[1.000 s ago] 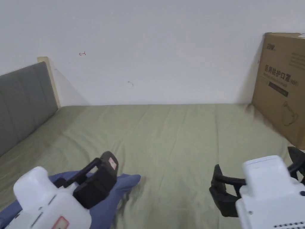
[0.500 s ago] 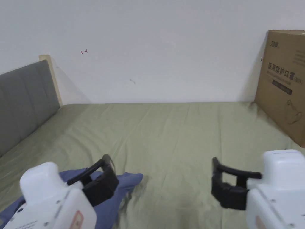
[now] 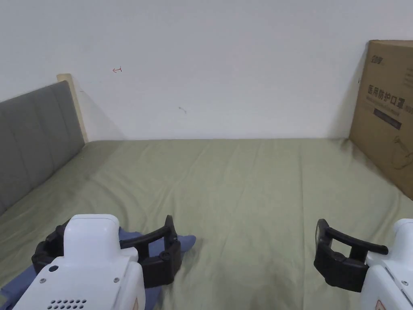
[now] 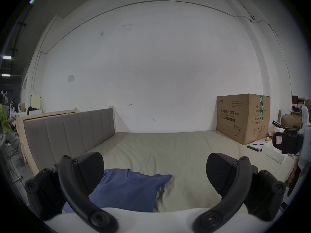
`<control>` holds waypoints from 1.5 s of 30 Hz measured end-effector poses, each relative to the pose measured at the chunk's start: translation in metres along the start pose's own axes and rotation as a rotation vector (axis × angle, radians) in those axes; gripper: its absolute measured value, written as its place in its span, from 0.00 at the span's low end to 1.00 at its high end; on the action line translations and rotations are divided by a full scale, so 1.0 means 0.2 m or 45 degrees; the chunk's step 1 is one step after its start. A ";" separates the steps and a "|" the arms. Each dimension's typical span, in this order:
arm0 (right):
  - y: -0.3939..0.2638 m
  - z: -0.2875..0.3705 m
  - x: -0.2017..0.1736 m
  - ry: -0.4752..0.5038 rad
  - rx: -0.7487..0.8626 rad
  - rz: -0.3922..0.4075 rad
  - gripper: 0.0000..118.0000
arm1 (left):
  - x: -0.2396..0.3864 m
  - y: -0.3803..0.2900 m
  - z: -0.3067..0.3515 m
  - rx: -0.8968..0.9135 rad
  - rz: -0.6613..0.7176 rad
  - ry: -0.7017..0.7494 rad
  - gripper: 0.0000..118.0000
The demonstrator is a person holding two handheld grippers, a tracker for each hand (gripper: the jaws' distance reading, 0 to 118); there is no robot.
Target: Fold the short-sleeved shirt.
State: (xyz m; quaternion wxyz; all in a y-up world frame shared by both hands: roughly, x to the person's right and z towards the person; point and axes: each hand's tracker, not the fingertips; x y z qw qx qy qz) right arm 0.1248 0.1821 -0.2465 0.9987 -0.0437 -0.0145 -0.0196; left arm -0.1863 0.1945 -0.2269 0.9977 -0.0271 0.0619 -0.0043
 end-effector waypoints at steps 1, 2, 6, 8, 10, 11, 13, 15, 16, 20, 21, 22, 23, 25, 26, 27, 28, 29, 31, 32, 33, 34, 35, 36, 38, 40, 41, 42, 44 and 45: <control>0.00 0.00 0.00 -0.002 0.013 0.009 1.00 | 0.00 0.00 0.00 0.006 -0.002 -0.005 1.00; -0.01 0.00 -0.01 -0.006 0.018 0.022 1.00 | 0.01 0.01 0.00 0.010 -0.004 -0.017 1.00; -0.01 0.00 -0.01 0.012 -0.002 0.055 1.00 | 0.02 0.00 -0.02 -0.010 -0.023 -0.036 1.00; -0.02 0.00 -0.01 0.022 -0.023 0.046 1.00 | 0.03 0.00 -0.03 -0.025 -0.032 -0.041 1.00; -0.02 -0.01 -0.01 0.045 -0.030 0.030 0.98 | 0.03 -0.01 -0.03 -0.038 -0.025 -0.053 0.95; -0.02 0.00 -0.01 0.053 -0.028 0.028 0.92 | 0.04 -0.01 -0.03 -0.043 -0.022 -0.071 0.86; -0.02 0.00 -0.02 0.053 -0.001 0.034 0.51 | 0.04 -0.01 -0.03 -0.037 -0.021 -0.075 0.32; -0.02 -0.01 -0.03 0.027 0.002 0.041 0.20 | 0.05 -0.01 -0.05 -0.025 -0.031 -0.016 0.06; -0.02 -0.01 -0.02 0.027 -0.002 0.040 0.18 | 0.04 -0.01 -0.05 -0.017 -0.035 -0.003 0.04; -0.02 -0.01 -0.01 0.038 -0.012 0.020 0.00 | 0.01 -0.01 -0.06 -0.033 0.012 -0.052 0.00; -0.02 -0.01 -0.02 0.034 -0.005 0.018 0.00 | 0.01 -0.01 -0.06 -0.034 0.017 -0.056 0.00; -0.02 -0.01 -0.01 0.042 -0.007 0.017 0.00 | 0.01 -0.01 -0.06 -0.042 0.017 -0.061 0.00; -0.01 -0.01 -0.01 0.055 -0.015 0.014 0.00 | 0.01 0.00 -0.06 -0.048 0.014 -0.061 0.00; 0.00 -0.01 -0.02 0.066 -0.017 0.008 0.00 | 0.01 0.00 -0.06 -0.050 0.005 -0.055 0.00; 0.00 -0.01 -0.02 0.070 -0.018 0.006 0.00 | 0.01 0.00 -0.06 -0.050 0.002 -0.052 0.00; 0.00 -0.01 -0.02 0.080 -0.017 0.006 0.00 | -0.01 0.00 -0.05 -0.044 0.006 -0.044 0.00; 0.01 -0.01 -0.03 0.089 -0.019 0.011 0.00 | -0.02 0.01 -0.05 -0.050 0.019 -0.045 0.00; 0.01 -0.01 -0.05 0.100 -0.022 0.018 0.00 | -0.04 0.01 -0.05 -0.054 0.031 -0.043 0.00; 0.02 -0.03 -0.08 0.134 -0.027 0.032 0.00 | -0.08 0.03 -0.04 -0.048 0.049 -0.024 0.00; 0.03 -0.04 -0.11 0.162 -0.029 0.033 0.00 | -0.11 0.04 -0.03 -0.039 0.055 0.009 0.00; 0.03 -0.05 -0.14 0.204 -0.030 0.029 0.00 | -0.14 0.04 -0.01 -0.029 0.053 0.039 0.00; 0.03 -0.06 -0.17 0.241 -0.032 0.026 0.00 | -0.18 0.05 0.01 -0.033 0.052 0.054 0.00; 0.04 -0.07 -0.20 0.275 -0.033 0.024 0.00 | -0.22 0.07 0.03 -0.025 0.051 0.101 0.00; 0.04 -0.07 -0.25 0.330 -0.034 0.026 0.00 | -0.26 0.08 0.06 -0.018 0.049 0.148 0.00; 0.04 -0.09 -0.35 0.401 -0.031 0.047 0.00 | -0.35 0.09 0.12 -0.008 0.045 0.232 0.00; 0.04 -0.09 -0.46 0.490 -0.041 0.064 0.00 | -0.44 0.10 0.17 -0.014 0.055 0.300 0.00; 0.04 -0.09 -0.51 0.539 -0.048 0.063 0.00 | -0.48 0.10 0.21 -0.011 0.058 0.330 0.00; 0.02 -0.10 -0.57 0.585 -0.058 0.064 0.00 | -0.52 0.10 0.24 -0.018 0.059 0.371 0.00; 0.01 -0.10 -0.65 0.648 -0.083 0.062 0.00 | -0.58 0.09 0.28 -0.026 0.053 0.426 0.00; 0.00 -0.10 -0.68 0.671 -0.090 0.066 0.00 | -0.60 0.09 0.29 -0.032 0.053 0.438 0.00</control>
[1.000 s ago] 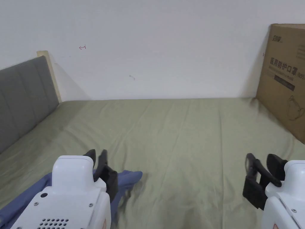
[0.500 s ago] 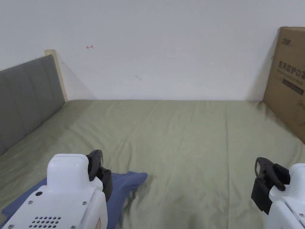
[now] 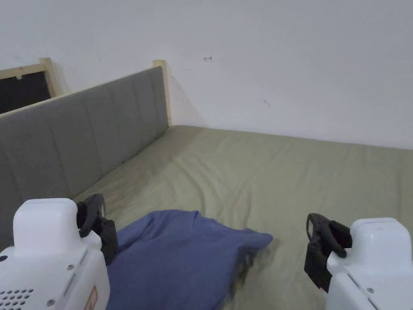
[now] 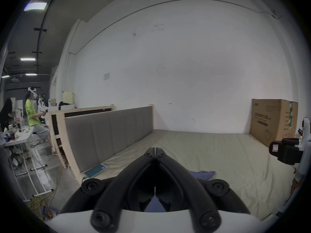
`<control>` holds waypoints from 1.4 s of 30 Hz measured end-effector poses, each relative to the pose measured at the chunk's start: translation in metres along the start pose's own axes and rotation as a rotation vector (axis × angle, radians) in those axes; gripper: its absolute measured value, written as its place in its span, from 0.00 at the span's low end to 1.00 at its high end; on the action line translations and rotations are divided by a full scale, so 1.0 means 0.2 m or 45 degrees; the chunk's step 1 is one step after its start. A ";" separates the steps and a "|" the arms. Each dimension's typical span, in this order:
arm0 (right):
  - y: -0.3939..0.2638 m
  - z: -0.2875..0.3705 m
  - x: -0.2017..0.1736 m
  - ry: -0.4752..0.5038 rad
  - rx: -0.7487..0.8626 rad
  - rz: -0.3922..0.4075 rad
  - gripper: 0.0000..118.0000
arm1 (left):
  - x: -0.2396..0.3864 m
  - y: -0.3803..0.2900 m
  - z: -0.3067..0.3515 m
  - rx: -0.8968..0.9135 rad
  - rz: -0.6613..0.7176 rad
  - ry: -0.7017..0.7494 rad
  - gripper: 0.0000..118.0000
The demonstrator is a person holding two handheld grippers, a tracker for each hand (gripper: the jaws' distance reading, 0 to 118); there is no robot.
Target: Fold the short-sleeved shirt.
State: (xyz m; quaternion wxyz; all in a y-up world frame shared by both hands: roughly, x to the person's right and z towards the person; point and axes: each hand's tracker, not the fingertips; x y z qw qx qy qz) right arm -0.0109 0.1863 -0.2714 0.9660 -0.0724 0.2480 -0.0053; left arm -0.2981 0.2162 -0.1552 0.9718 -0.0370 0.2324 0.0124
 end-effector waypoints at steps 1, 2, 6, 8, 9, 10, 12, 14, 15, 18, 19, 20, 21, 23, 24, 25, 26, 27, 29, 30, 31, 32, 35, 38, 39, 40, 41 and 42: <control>-0.01 -0.01 -0.02 0.010 -0.004 0.003 0.00 | -0.02 0.00 0.00 -0.004 0.002 0.017 0.00; -0.01 -0.03 -0.04 0.019 -0.008 0.008 0.00 | -0.04 -0.01 0.00 -0.015 0.004 0.027 0.00; -0.04 -0.07 -0.05 0.030 -0.037 0.008 0.00 | -0.05 -0.04 -0.06 -0.063 0.004 0.016 0.00; -0.06 -0.08 -0.04 0.025 -0.060 -0.002 0.00 | -0.01 -0.08 -0.13 -0.106 -0.020 0.001 0.00; -0.07 -0.09 -0.02 0.018 -0.073 -0.008 0.00 | 0.00 -0.11 -0.18 -0.149 -0.029 -0.022 0.00; -0.08 -0.10 -0.01 0.015 -0.085 -0.015 0.00 | 0.01 -0.15 -0.22 -0.172 -0.023 -0.045 0.00; -0.11 -0.13 0.02 0.010 -0.116 -0.035 0.00 | 0.04 -0.24 -0.38 -0.319 -0.013 -0.084 0.00; -0.15 -0.15 0.05 0.006 -0.153 -0.047 0.00 | 0.07 -0.36 -0.53 -0.420 -0.021 -0.136 0.00; -0.16 -0.17 0.06 -0.002 -0.176 -0.048 0.00 | 0.09 -0.42 -0.60 -0.511 -0.055 -0.155 0.00; -0.22 -0.22 0.09 -0.023 -0.237 -0.044 0.00 | 0.13 -0.59 -0.79 -0.679 -0.035 -0.219 0.01; -0.24 -0.24 0.10 -0.026 -0.258 -0.047 0.00 | 0.15 -0.64 -0.84 -0.734 -0.023 -0.251 0.11; -0.26 -0.26 0.11 -0.029 -0.282 -0.054 0.00 | 0.16 -0.68 -0.89 -0.767 0.017 -0.295 0.35; -0.28 -0.28 0.13 -0.025 -0.307 -0.065 0.00 | 0.17 -0.71 -0.94 -0.809 0.024 -0.297 0.73; -0.31 -0.33 0.16 -0.013 -0.343 -0.089 0.00 | 0.17 -0.79 -1.02 -0.813 0.029 -0.260 0.93; -0.32 -0.35 0.17 -0.015 -0.353 -0.098 0.00 | 0.19 -0.80 -1.04 -0.806 0.027 -0.245 0.93; -0.33 -0.37 0.18 -0.018 -0.364 -0.108 0.00 | 0.20 -0.82 -1.07 -0.808 0.026 -0.251 0.93; -0.34 -0.39 0.19 -0.016 -0.375 -0.118 0.00 | 0.22 -0.82 -1.10 -0.868 0.020 -0.260 0.93; -0.35 -0.41 0.19 -0.016 -0.384 -0.127 0.00 | 0.23 -0.84 -1.13 -0.895 0.013 -0.276 0.93; -0.37 -0.44 0.21 -0.013 -0.401 -0.144 0.00 | 0.26 -0.89 -1.22 -0.986 -0.010 -0.293 0.93; -0.39 -0.45 0.21 -0.011 -0.414 -0.152 0.00 | 0.26 -0.93 -1.26 -1.069 -0.032 -0.298 0.93; -0.40 -0.46 0.22 -0.007 -0.424 -0.158 0.00 | 0.27 -0.95 -1.30 -1.113 -0.017 -0.304 0.93; -0.41 -0.46 0.23 0.000 -0.436 -0.161 0.00 | 0.28 -0.99 -1.33 -1.159 0.000 -0.307 0.93; -0.44 -0.47 0.26 -0.002 -0.460 -0.162 0.00 | 0.31 -1.12 -1.43 -1.293 -0.061 -0.246 0.93; -0.46 -0.47 0.30 0.000 -0.483 -0.205 0.00 | 0.34 -1.09 -1.43 -1.265 -0.091 -0.229 0.90; -0.47 -0.47 0.31 0.000 -0.487 -0.224 0.00 | 0.34 -1.09 -1.43 -1.278 -0.085 -0.215 0.86; -0.48 -0.47 0.32 -0.005 -0.493 -0.238 0.00 | 0.34 -1.09 -1.44 -1.286 -0.080 -0.202 0.81; -0.48 -0.47 0.33 -0.011 -0.499 -0.250 0.00 | 0.33 -1.09 -1.45 -1.289 -0.077 -0.190 0.76; -0.49 -0.47 0.34 -0.013 -0.502 -0.257 0.00 | 0.34 -1.08 -1.42 -1.288 -0.073 -0.170 0.73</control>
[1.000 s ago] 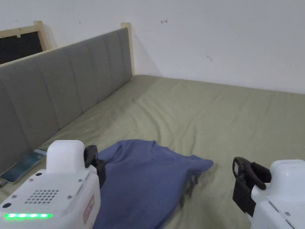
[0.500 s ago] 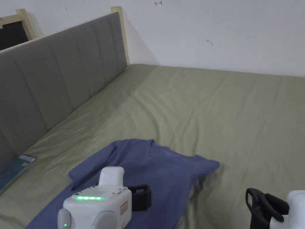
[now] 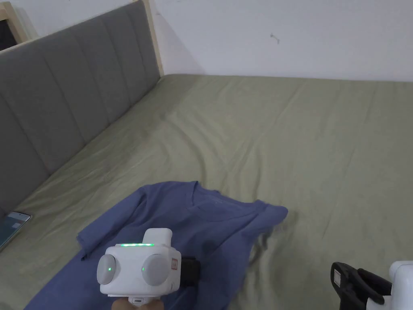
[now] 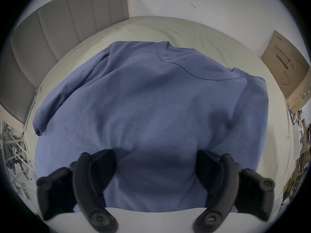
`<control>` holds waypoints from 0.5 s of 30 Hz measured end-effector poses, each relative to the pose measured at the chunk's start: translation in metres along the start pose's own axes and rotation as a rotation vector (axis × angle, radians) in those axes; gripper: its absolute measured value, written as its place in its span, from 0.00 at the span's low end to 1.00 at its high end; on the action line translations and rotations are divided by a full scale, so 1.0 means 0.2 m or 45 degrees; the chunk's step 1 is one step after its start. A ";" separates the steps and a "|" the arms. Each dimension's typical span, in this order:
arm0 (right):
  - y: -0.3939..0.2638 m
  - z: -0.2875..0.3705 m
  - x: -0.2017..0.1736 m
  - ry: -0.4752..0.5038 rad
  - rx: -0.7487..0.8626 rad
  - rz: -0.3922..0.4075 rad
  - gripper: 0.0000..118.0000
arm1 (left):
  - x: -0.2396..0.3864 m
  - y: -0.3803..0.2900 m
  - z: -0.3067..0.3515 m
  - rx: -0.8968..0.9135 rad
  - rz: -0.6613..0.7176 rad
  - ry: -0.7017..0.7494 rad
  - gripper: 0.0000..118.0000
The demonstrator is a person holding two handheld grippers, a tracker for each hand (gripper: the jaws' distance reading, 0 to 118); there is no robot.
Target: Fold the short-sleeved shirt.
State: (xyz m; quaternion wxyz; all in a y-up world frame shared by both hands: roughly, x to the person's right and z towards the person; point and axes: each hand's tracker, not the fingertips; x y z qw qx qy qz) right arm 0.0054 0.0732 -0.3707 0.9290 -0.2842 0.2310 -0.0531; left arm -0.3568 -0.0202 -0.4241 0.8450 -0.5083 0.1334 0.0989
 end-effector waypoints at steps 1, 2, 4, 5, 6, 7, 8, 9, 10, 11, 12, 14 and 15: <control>-0.01 0.00 0.01 -0.001 -0.003 -0.006 0.00 | 0.00 0.00 0.00 0.011 0.006 0.017 0.72; -0.01 0.00 0.01 -0.002 -0.008 -0.011 0.00 | 0.01 0.00 0.00 0.016 0.003 0.027 0.72; -0.02 -0.01 0.01 -0.002 -0.017 -0.022 0.00 | 0.02 -0.01 0.00 0.016 0.001 0.037 0.65; -0.03 -0.01 0.02 0.002 -0.021 -0.025 0.00 | 0.03 -0.01 0.01 0.028 -0.010 0.052 0.56; -0.03 0.00 0.02 0.002 -0.024 -0.026 0.00 | 0.03 0.00 0.02 0.053 -0.013 0.063 0.37; -0.03 0.00 0.01 0.000 -0.026 -0.027 0.00 | 0.03 0.00 0.04 0.070 -0.016 0.086 0.18; -0.03 0.01 0.01 0.001 -0.030 -0.026 0.00 | 0.04 0.00 0.05 0.088 -0.007 0.107 0.00; -0.03 0.01 0.02 0.001 -0.033 -0.025 0.00 | 0.04 0.00 0.02 0.085 -0.020 0.143 0.00; -0.03 0.01 0.02 -0.002 -0.036 -0.026 0.00 | 0.03 0.00 0.00 0.065 -0.008 0.103 0.00; -0.03 0.01 0.03 -0.008 -0.042 -0.029 0.00 | 0.03 0.00 0.00 0.074 -0.005 0.102 0.00; -0.04 0.01 0.04 -0.009 -0.045 -0.033 0.00 | 0.02 0.00 0.03 0.076 -0.006 0.100 0.00; -0.04 0.02 0.05 -0.017 -0.051 -0.044 0.00 | -0.01 0.01 0.05 0.081 0.075 0.048 0.00; -0.05 0.03 0.06 -0.024 -0.052 -0.048 0.00 | -0.03 0.01 0.06 0.086 0.100 0.023 0.00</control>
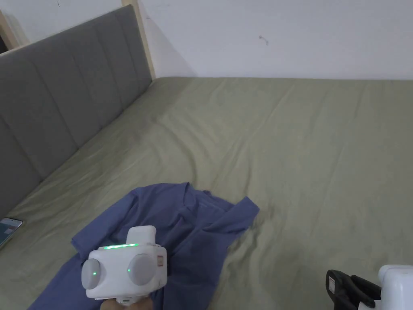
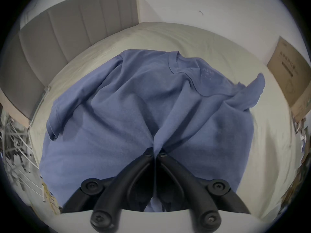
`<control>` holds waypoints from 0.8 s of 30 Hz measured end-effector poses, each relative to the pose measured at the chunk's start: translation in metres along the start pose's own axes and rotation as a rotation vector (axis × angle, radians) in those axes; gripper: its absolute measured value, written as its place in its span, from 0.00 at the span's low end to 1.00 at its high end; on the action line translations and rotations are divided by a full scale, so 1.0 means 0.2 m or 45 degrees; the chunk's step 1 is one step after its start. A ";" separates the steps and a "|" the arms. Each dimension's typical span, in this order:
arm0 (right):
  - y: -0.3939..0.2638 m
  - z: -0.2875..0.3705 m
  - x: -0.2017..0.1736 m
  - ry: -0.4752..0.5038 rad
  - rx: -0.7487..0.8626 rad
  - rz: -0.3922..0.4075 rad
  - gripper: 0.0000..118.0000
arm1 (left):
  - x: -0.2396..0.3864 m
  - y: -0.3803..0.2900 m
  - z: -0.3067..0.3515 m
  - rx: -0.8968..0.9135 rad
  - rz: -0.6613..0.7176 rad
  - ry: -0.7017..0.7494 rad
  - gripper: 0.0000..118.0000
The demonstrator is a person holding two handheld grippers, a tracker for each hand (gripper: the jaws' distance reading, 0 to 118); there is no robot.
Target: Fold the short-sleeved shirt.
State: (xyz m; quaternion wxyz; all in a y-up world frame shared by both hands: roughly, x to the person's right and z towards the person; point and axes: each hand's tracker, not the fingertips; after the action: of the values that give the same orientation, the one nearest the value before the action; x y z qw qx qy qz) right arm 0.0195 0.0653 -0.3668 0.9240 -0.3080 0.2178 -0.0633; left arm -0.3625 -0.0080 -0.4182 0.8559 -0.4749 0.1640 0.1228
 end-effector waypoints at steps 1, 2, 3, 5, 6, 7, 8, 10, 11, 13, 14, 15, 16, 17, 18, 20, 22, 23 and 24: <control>0.00 0.01 0.01 -0.007 0.001 -0.007 0.00 | -0.02 0.00 0.03 0.026 0.034 -0.025 0.00; 0.00 0.02 0.02 -0.012 0.003 -0.015 0.00 | -0.03 0.01 0.05 0.031 0.057 -0.056 0.00; 0.00 0.02 0.03 -0.017 0.008 -0.023 0.00 | -0.04 0.01 0.09 0.033 0.038 -0.055 0.00; 0.01 0.04 0.06 -0.034 0.012 -0.040 0.00 | -0.01 0.03 0.22 0.112 0.001 -0.051 0.00; 0.01 0.05 0.07 -0.039 0.018 -0.043 0.00 | -0.01 0.05 0.29 0.143 -0.020 -0.070 0.00; 0.02 0.07 0.07 -0.044 0.026 -0.047 0.00 | 0.00 0.08 0.35 0.185 -0.014 -0.078 0.00; 0.03 0.09 0.08 -0.052 0.038 -0.054 0.00 | 0.00 0.11 0.42 0.210 -0.007 -0.110 0.00; 0.04 0.14 0.10 -0.058 0.071 -0.073 0.00 | 0.01 0.17 0.56 0.293 0.014 -0.177 0.00; 0.05 0.17 0.11 -0.061 0.086 -0.085 0.00 | 0.01 0.21 0.63 0.312 0.008 -0.230 0.00; 0.07 0.22 0.13 -0.069 0.115 -0.102 0.00 | 0.07 0.26 0.77 0.387 -0.025 -0.240 0.00; 0.08 0.26 0.14 -0.075 0.132 -0.110 0.00 | 0.11 0.29 0.85 0.428 -0.089 -0.235 0.00; 0.09 0.29 0.16 -0.088 0.153 -0.116 0.00 | 0.15 0.32 0.94 0.471 -0.121 -0.244 0.00; 0.09 0.32 0.17 -0.097 0.171 -0.120 0.00 | 0.19 0.34 1.01 0.503 -0.152 -0.277 0.00; 0.10 0.35 0.19 -0.107 0.187 -0.129 0.00 | 0.23 0.37 1.08 0.538 -0.178 -0.321 0.00; 0.10 0.39 0.21 -0.117 0.205 -0.140 0.00 | 0.29 0.40 1.15 0.569 -0.180 -0.376 0.00; 0.11 0.46 0.25 -0.138 0.246 -0.161 0.00 | 0.42 0.43 1.27 0.599 -0.251 -0.465 0.00; 0.12 0.54 0.29 -0.169 0.288 -0.163 0.00 | 0.58 0.43 1.39 0.652 -0.372 -0.479 0.00; 0.13 0.58 0.31 -0.192 0.310 -0.164 0.00 | 0.66 0.42 1.44 0.683 -0.419 -0.507 0.00; 0.14 0.62 0.33 -0.210 0.327 -0.164 0.00 | 0.74 0.41 1.48 0.701 -0.459 -0.553 0.00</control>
State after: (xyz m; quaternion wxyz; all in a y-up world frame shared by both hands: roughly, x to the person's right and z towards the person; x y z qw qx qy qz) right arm 0.1332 0.1381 -0.3184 0.9644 -0.2049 0.1112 -0.1243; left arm -0.2092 0.2956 -0.3942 0.9738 -0.2117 -0.0801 0.0194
